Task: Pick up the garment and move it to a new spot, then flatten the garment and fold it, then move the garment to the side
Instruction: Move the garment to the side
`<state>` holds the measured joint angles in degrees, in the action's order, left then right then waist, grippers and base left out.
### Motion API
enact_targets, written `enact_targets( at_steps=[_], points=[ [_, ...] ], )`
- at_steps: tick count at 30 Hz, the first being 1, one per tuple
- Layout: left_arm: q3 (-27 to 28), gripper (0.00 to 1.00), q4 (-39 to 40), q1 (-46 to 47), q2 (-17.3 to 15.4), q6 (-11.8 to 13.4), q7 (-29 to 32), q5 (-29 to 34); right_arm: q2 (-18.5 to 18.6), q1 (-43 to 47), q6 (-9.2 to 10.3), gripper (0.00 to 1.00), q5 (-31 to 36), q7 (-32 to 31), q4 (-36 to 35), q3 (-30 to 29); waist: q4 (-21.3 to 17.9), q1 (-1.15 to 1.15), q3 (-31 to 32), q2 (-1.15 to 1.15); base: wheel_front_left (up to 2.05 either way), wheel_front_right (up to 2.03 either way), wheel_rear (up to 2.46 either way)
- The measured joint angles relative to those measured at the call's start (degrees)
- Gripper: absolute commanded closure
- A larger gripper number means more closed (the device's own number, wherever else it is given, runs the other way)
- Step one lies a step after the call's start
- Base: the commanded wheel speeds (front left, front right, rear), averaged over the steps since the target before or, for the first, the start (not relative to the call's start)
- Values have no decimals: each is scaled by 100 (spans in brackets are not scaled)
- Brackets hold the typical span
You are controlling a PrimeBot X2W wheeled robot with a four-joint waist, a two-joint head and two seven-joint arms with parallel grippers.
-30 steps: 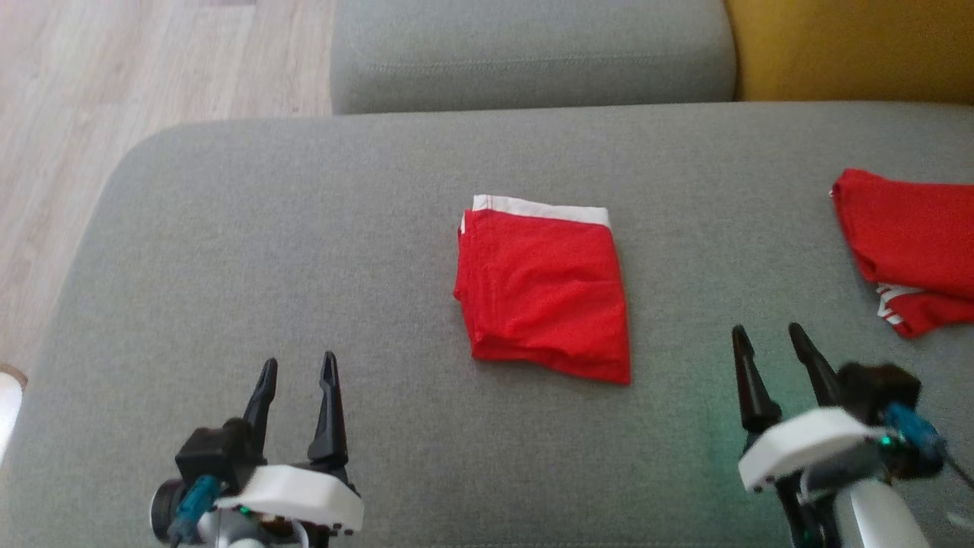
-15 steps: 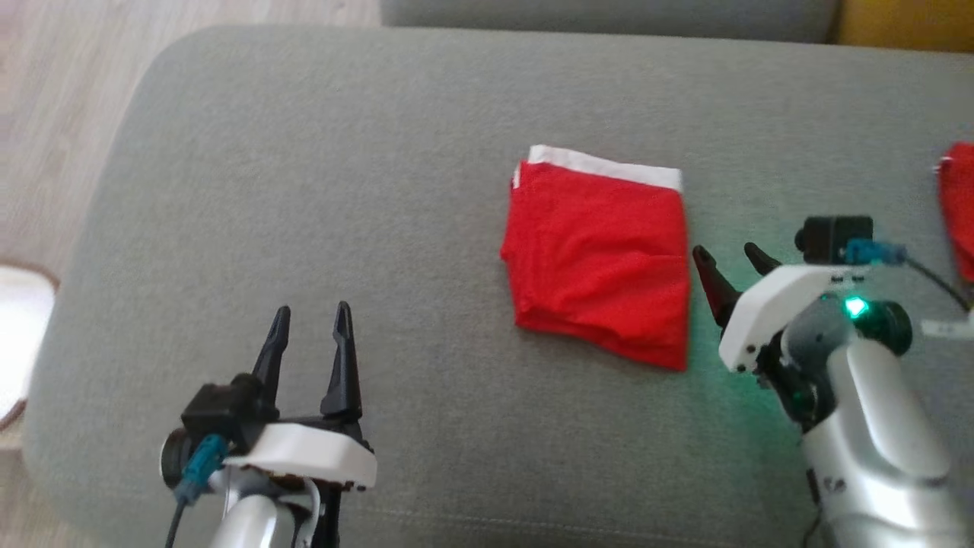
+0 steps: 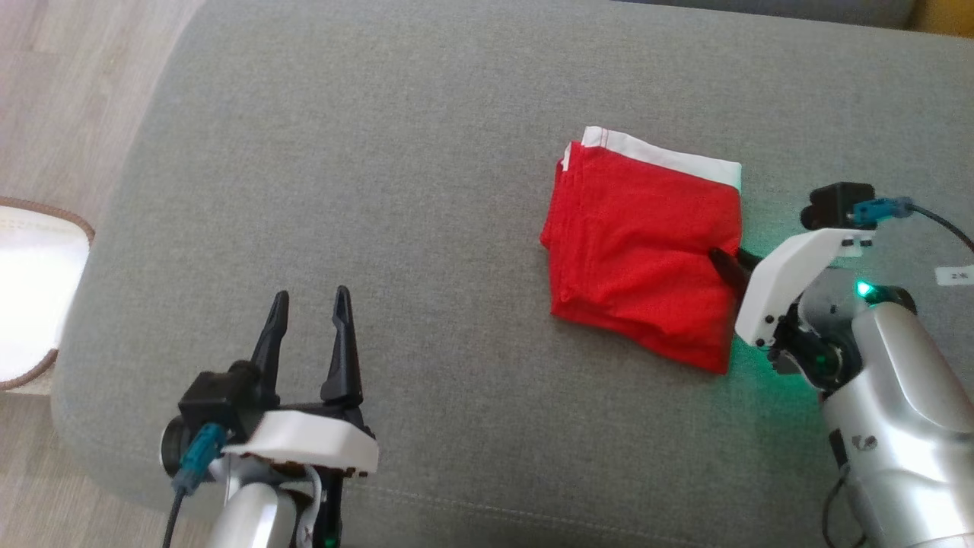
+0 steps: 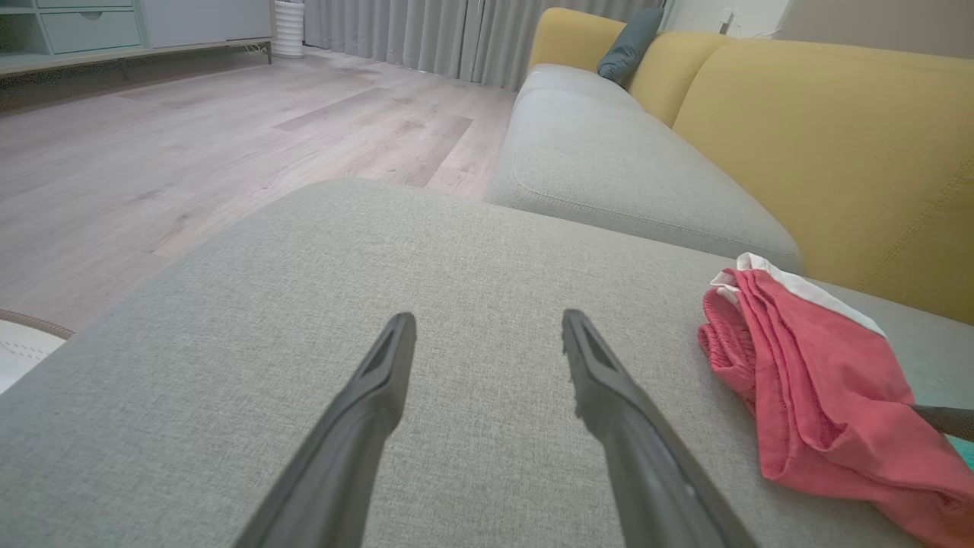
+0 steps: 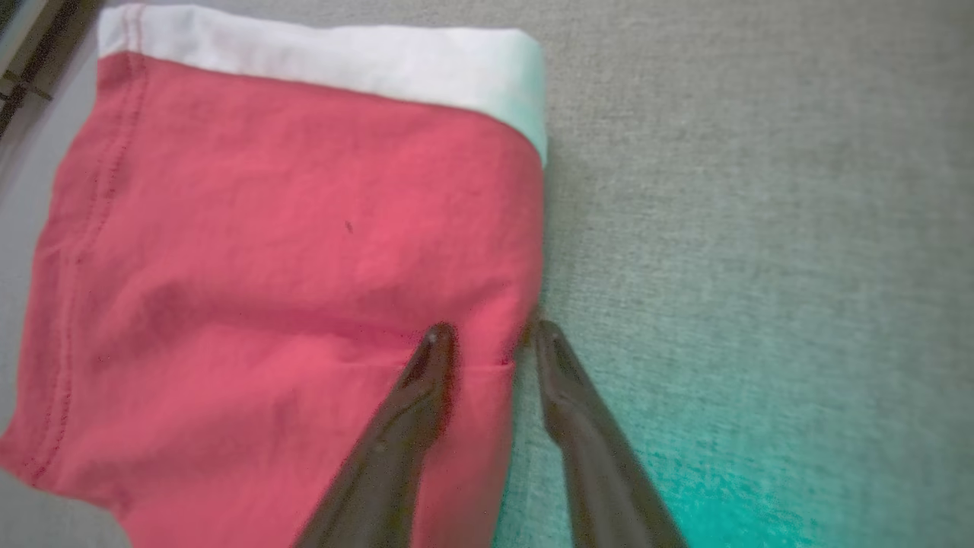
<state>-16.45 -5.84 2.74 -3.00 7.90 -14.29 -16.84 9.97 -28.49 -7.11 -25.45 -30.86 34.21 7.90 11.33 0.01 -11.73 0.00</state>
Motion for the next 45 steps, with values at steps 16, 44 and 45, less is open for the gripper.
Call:
enact_targets(
  at_steps=[16, 44, 45],
  points=[
    [-34, 0, 76, 85, 4, -45, -1, 86, 595, -54, 0, 100, -590, 422, -712, 690, -854, -1, -102, 0, 0, 0, 0],
    [-177, 0, 227, 604, -170, -231, 10, 467, 549, -714, 0, 100, 42, 1195, -845, 742, -3022, 0, -759, 0, 0, 0, 0],
    [-182, 0, 235, 605, -169, -227, 10, 467, 571, -797, 0, 100, 110, 1227, -773, 691, -2968, 0, -761, 0, 0, 0, 0]
  ],
)
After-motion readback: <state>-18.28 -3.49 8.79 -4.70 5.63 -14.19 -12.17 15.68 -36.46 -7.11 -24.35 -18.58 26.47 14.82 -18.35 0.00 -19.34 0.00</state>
